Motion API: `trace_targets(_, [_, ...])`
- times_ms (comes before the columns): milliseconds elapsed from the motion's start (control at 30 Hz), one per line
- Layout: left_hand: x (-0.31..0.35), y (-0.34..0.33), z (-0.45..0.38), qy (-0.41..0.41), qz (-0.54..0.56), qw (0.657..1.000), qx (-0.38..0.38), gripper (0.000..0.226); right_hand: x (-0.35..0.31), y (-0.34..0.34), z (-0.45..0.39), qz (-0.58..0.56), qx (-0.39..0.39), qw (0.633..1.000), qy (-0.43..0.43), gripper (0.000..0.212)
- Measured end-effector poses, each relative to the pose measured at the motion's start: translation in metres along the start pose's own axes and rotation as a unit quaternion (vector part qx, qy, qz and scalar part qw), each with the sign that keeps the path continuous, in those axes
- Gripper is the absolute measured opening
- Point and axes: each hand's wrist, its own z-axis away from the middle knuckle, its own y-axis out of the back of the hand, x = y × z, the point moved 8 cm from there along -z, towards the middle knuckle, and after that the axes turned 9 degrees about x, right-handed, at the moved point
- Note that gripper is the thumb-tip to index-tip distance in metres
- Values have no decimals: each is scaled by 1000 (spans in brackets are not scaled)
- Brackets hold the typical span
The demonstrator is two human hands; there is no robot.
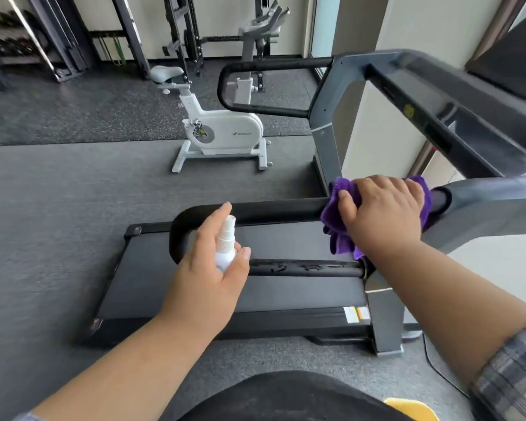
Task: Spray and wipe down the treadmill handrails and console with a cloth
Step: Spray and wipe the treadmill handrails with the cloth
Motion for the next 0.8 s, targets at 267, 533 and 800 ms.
trace_targets(267, [56, -66, 8, -40, -42, 997, -43, 50, -76, -24, 18, -58, -39, 980, 185, 55])
trace_targets(533, [103, -136, 21, -74, -49, 993, -75, 62, 44, -9, 5, -35, -33, 975, 216, 71])
trace_targets(800, [114, -153, 38, -63, -58, 994, -62, 61, 69, 0, 3, 3, -44, 982, 186, 78])
